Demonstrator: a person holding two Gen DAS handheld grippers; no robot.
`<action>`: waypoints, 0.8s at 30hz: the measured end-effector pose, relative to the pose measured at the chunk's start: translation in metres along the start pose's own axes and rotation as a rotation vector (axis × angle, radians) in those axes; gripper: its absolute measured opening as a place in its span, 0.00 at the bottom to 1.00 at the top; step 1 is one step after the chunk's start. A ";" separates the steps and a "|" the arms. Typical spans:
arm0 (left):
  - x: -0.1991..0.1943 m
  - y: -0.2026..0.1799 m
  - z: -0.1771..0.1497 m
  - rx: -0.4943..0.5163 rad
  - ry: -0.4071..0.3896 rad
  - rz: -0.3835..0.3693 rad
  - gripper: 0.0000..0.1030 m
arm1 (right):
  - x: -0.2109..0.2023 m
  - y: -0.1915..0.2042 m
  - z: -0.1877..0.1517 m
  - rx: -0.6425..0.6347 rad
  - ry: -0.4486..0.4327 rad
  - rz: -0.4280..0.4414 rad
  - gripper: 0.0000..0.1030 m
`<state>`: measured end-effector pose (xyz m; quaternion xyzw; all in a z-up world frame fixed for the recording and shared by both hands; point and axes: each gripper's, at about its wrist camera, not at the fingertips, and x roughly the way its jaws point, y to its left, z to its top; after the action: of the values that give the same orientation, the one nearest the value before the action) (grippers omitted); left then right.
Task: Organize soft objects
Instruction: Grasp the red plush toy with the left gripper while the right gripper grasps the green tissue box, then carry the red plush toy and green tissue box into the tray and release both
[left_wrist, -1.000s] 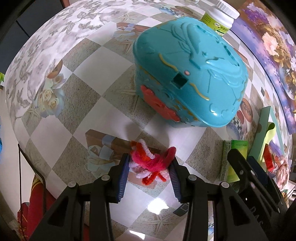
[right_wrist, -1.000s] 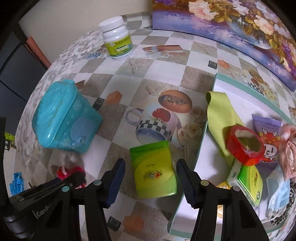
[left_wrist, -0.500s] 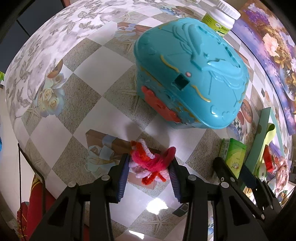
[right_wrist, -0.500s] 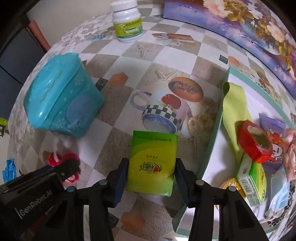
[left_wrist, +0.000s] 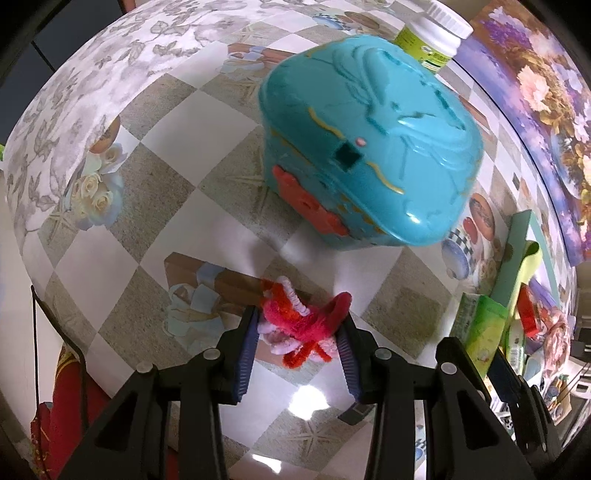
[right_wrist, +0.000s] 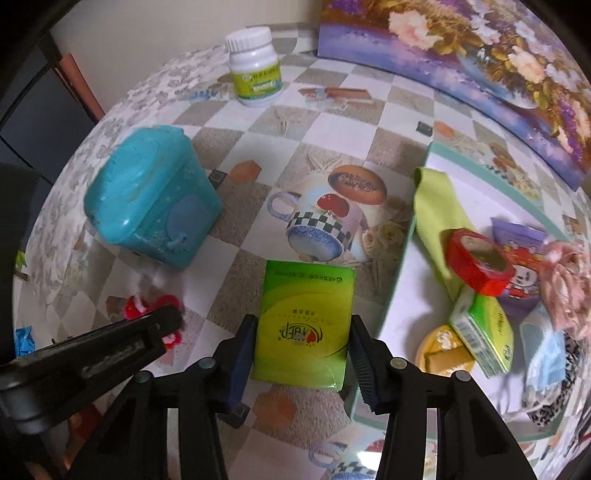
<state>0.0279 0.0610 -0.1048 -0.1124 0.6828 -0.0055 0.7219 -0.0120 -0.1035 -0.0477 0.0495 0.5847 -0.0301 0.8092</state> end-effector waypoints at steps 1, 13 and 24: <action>-0.001 0.000 -0.001 0.000 0.002 -0.008 0.41 | -0.004 0.000 0.000 0.003 -0.011 0.003 0.50; -0.027 -0.024 -0.017 0.083 -0.053 -0.077 0.41 | -0.041 -0.031 -0.013 0.071 -0.085 -0.013 0.50; -0.052 -0.078 -0.038 0.283 -0.153 -0.128 0.41 | -0.060 -0.086 -0.026 0.208 -0.103 -0.022 0.50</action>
<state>-0.0016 -0.0120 -0.0416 -0.0531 0.6098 -0.1390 0.7785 -0.0648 -0.1865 -0.0027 0.1253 0.5366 -0.1018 0.8282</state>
